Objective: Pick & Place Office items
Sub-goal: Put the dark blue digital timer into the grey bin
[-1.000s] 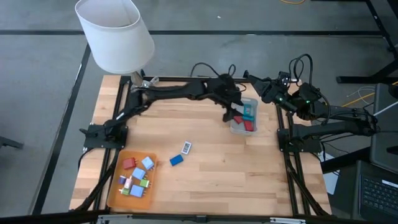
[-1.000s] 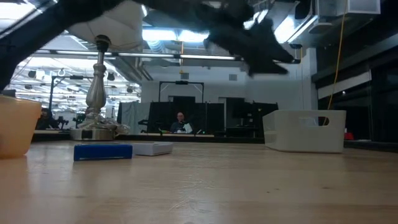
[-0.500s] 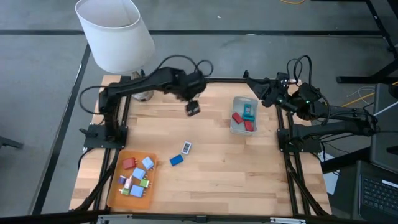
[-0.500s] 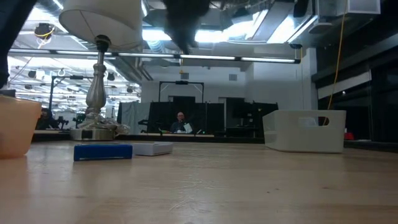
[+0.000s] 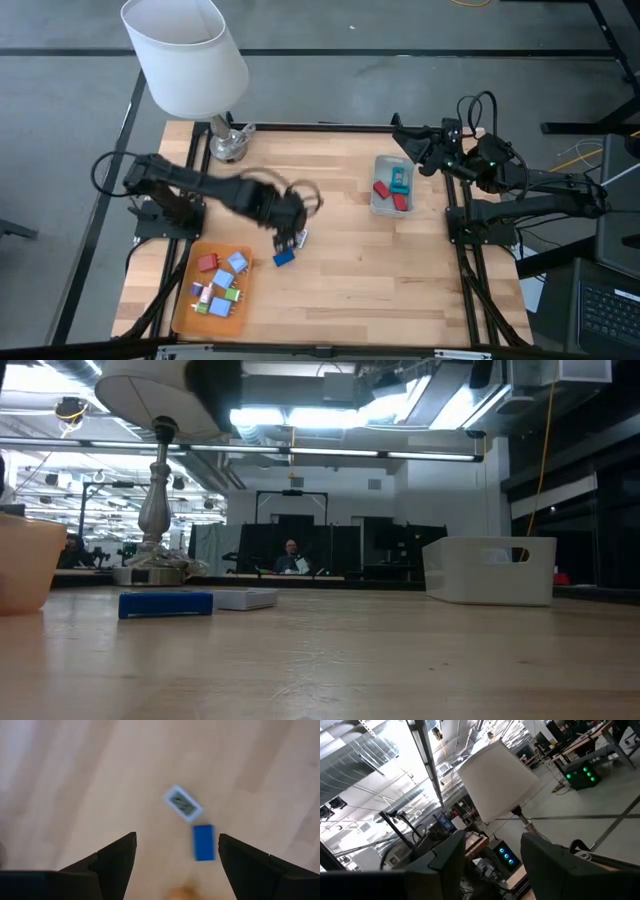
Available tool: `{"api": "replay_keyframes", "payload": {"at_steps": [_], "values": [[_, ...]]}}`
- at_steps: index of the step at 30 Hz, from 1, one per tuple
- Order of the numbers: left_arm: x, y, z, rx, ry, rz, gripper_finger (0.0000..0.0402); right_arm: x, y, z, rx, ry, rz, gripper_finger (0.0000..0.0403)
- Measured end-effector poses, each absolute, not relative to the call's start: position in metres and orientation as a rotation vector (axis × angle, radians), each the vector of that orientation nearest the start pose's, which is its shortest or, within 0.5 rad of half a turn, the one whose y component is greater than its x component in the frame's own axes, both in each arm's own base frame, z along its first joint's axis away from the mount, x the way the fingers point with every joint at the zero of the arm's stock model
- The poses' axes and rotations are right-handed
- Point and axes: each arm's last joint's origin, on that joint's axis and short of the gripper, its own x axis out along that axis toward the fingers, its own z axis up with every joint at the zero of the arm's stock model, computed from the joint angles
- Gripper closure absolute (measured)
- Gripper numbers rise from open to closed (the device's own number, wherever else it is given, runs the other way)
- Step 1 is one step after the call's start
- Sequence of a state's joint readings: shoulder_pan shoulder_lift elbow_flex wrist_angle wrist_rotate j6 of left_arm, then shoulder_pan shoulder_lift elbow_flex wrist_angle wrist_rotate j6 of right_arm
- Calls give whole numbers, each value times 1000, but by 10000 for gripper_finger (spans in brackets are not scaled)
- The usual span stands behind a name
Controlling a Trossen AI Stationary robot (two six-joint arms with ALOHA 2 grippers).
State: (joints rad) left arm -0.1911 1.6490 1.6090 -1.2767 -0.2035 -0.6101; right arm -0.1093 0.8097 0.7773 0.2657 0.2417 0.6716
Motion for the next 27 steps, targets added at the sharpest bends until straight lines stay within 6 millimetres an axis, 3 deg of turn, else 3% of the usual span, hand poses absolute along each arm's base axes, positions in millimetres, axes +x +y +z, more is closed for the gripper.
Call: {"api": "replay_keyframes", "payload": {"at_steps": [5, 10, 15, 20, 21, 25, 27], "values": [[299, -98, 282, -316, 1178, 378, 126, 177, -26, 365, 650, -301, -276, 213], [287, -126, 258, -372, 1124, 447, 131, 178, -27, 356, 645, -213, -330, 213], [280, -140, 258, -393, 1026, 524, 138, 178, -29, 348, 781, -187, -415, 213], [281, -145, 260, -392, 942, 549, 142, 180, -23, 349, 990, -138, -197, 213], [283, -145, 259, -386, 935, 547, 142, 181, -20, 352, 956, -133, -126, 213], [289, -144, 248, -383, 993, 555, 141, 175, 8, 375, 555, -232, 250, 213], [291, -145, 238, -366, 1029, 568, 139, 169, 22, 380, 427, -267, 339, 213]]}}
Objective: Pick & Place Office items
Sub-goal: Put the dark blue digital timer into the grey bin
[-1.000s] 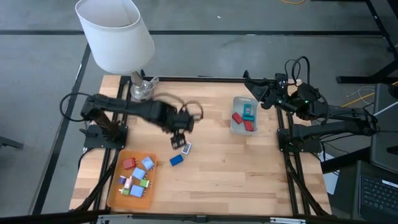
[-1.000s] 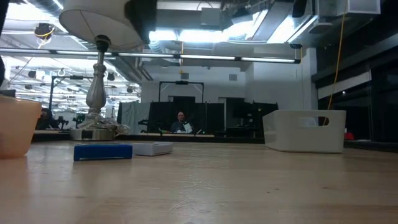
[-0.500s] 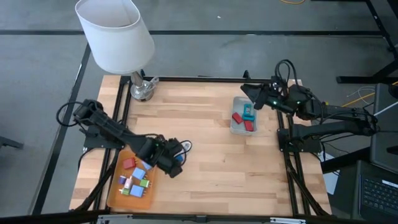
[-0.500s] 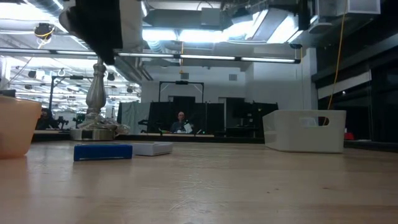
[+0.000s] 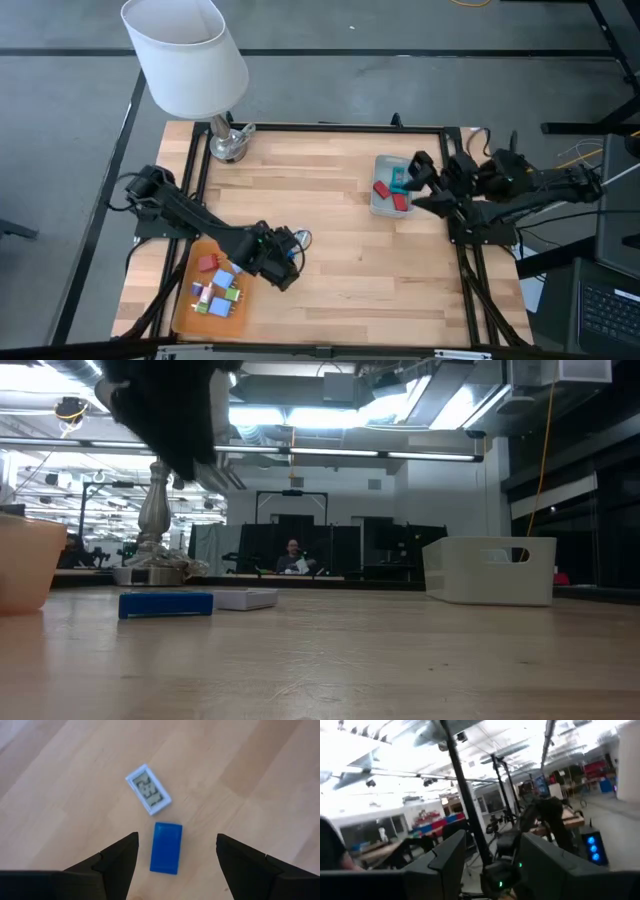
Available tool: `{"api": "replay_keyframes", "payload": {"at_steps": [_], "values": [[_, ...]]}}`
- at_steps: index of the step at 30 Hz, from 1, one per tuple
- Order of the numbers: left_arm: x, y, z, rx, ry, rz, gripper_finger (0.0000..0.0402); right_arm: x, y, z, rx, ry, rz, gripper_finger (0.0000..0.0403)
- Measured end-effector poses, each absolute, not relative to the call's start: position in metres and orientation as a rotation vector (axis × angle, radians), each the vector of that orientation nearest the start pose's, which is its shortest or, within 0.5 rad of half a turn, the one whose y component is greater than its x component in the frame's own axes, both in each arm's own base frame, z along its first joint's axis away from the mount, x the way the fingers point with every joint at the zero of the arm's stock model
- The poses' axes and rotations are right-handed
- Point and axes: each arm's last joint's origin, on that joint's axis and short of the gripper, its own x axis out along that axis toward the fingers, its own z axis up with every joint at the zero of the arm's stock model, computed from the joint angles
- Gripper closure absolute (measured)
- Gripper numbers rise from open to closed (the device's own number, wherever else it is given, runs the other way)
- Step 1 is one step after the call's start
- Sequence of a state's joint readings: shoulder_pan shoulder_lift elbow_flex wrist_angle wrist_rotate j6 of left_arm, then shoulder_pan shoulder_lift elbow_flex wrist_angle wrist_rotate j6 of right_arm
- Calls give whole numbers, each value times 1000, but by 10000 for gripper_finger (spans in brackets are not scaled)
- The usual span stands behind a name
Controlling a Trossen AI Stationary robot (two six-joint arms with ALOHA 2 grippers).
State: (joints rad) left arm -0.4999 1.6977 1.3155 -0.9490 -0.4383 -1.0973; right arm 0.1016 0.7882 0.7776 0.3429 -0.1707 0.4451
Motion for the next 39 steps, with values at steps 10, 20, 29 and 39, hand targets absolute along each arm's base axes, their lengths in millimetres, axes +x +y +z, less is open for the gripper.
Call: {"api": "replay_keyframes", "payload": {"at_steps": [10, 20, 29, 39], "values": [[314, -145, 176, -318, 1302, 565, 139, 154, 66, 375, 329, -229, 296, 213], [327, -137, 152, -293, 1399, 502, 120, 148, 73, 377, 355, -229, 331, 213], [333, -135, 128, -287, 1483, 486, 127, 146, 72, 378, 341, -242, 314, 213], [348, -103, 128, -411, 1508, 422, 253, 122, 59, 387, 230, -319, 285, 213]]}}
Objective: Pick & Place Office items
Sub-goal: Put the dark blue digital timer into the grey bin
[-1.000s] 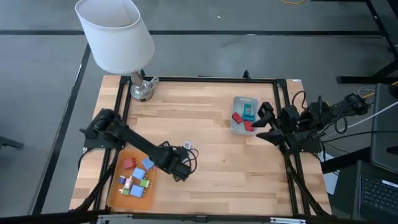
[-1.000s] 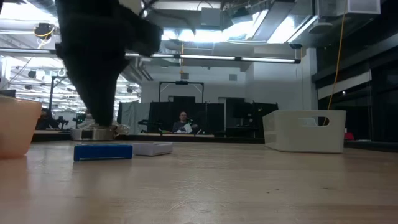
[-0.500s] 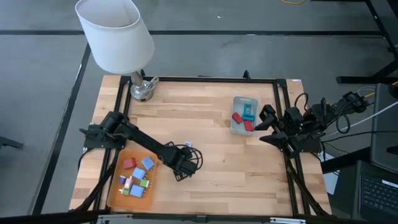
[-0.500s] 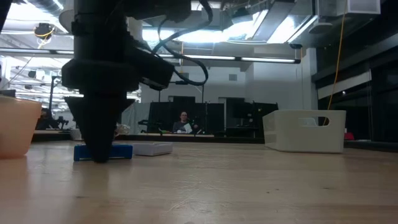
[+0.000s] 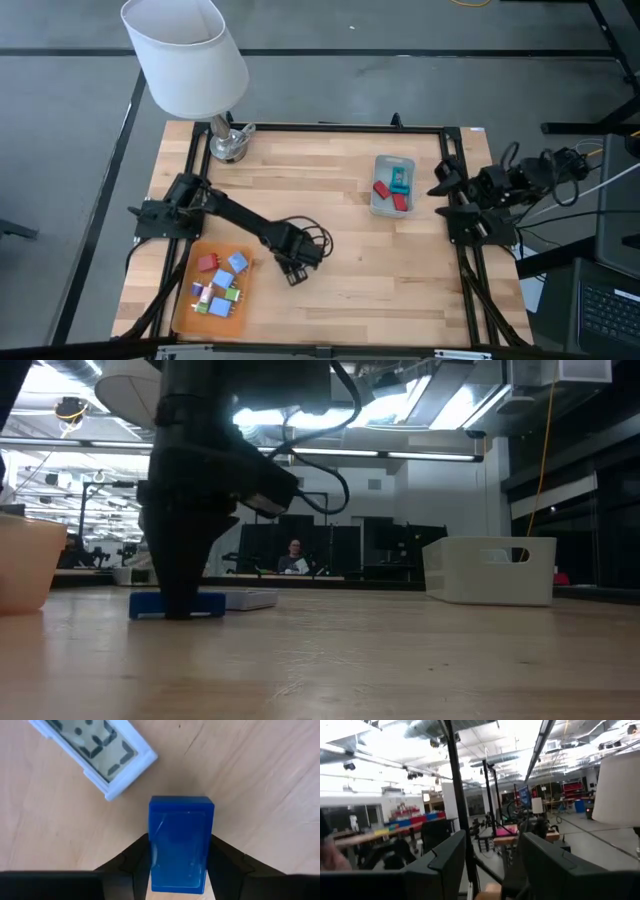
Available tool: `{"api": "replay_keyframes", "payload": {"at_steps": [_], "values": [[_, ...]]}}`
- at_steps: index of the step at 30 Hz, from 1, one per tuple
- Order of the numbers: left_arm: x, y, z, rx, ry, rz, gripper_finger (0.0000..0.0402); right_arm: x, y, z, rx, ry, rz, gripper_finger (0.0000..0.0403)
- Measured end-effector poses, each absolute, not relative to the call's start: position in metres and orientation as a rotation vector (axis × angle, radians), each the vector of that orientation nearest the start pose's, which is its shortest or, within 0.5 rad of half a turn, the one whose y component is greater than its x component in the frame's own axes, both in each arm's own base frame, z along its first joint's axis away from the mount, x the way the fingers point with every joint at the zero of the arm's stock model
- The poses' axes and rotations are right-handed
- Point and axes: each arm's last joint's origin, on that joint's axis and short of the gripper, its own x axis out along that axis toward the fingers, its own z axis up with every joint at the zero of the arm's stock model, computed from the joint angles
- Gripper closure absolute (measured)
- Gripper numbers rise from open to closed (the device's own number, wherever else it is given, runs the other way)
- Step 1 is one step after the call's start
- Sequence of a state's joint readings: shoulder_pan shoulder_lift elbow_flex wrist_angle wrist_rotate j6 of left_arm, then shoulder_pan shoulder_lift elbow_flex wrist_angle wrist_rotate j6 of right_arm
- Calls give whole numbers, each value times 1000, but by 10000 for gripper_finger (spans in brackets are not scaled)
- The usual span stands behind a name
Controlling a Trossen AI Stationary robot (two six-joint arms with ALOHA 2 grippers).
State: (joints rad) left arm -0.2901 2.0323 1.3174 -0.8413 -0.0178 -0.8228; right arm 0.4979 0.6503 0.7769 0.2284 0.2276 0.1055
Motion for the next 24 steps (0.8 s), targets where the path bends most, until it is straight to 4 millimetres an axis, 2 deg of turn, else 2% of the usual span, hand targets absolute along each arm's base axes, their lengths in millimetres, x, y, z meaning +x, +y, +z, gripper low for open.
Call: {"api": "replay_keyframes", "payload": {"at_steps": [3, 5, 8, 13, 17, 24], "values": [[351, -94, 128, -418, 1518, 394, 253, 106, 52, 384, 203, -300, 294, 213], [353, -88, 129, -419, 1518, 376, 253, 99, 48, 371, 196, -298, 294, 213], [356, -81, 129, -421, 1502, 363, 253, 93, 45, 333, 211, -330, 281, 213], [364, -69, 137, -445, 1417, 339, 253, 91, 42, 257, 225, -427, 232, 213], [378, -57, 147, -458, 1248, 344, 253, 90, 41, 216, 205, -443, 212, 213], [392, -26, 169, -587, 1065, 316, 253, 96, 44, 188, 200, -157, 212, 213]]}}
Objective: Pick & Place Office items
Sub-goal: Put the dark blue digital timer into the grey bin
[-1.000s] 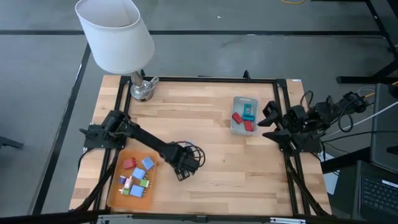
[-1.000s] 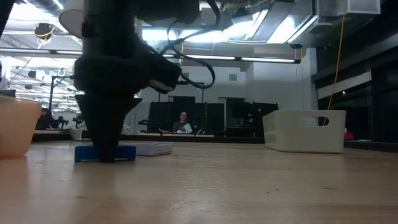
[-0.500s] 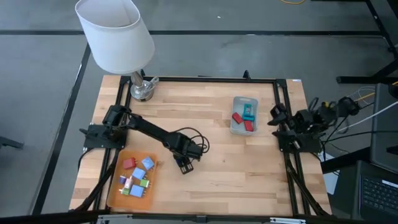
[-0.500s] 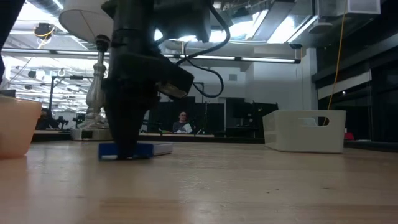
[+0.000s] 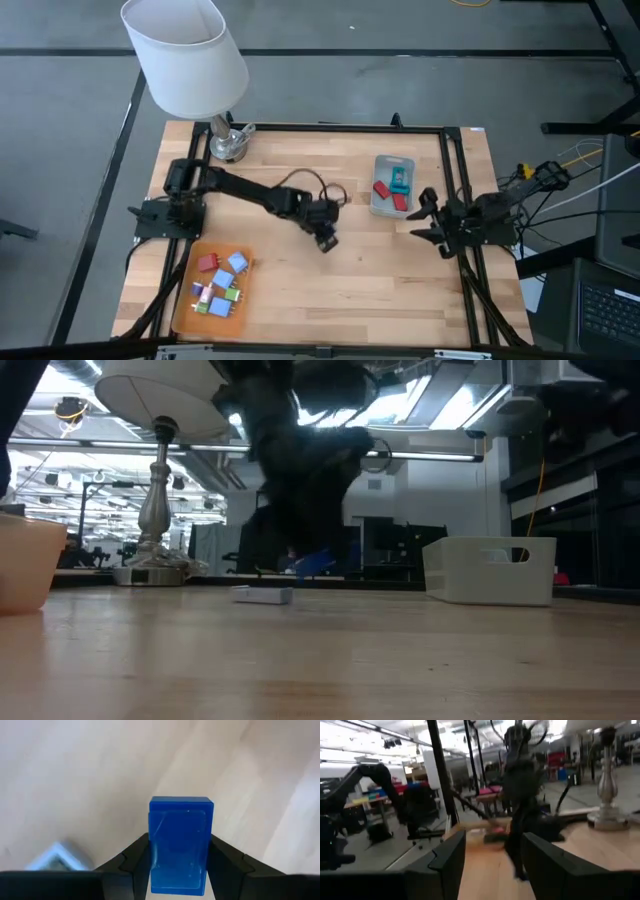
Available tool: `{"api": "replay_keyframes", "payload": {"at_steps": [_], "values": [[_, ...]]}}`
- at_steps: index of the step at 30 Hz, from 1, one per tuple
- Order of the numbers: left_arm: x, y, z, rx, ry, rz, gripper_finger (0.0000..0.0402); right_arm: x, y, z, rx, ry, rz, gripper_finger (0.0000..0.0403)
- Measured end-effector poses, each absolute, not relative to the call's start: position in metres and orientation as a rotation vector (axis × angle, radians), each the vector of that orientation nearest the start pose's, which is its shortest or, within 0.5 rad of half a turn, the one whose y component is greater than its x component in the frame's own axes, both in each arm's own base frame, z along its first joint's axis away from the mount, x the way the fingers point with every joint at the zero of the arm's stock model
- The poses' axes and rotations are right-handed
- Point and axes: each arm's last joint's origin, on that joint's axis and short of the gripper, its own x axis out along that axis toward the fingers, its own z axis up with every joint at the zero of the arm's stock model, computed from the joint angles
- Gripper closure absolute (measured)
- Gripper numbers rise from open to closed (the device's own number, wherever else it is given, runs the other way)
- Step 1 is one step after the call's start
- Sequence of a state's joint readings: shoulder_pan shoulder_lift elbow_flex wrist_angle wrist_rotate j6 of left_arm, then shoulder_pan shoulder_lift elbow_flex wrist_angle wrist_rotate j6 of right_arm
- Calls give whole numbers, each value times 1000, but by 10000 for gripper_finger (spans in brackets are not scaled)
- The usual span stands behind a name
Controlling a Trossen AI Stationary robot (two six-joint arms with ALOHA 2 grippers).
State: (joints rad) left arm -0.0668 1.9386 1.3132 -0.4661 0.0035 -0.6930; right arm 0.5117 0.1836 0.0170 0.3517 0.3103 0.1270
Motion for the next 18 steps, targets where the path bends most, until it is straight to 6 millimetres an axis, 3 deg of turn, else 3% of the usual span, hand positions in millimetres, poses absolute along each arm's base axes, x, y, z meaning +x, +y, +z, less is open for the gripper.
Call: {"api": "replay_keyframes", "payload": {"at_steps": [7, 12, 18], "values": [[404, 14, 206, -646, 792, 272, 253, 98, 46, 171, 162, 15, 241, 213], [410, 47, 234, -567, 698, 232, 253, 97, 46, 159, 202, 146, 249, 213], [415, 83, 268, -472, 599, 171, 253, 98, 46, 157, 188, 163, 230, 213]]}}
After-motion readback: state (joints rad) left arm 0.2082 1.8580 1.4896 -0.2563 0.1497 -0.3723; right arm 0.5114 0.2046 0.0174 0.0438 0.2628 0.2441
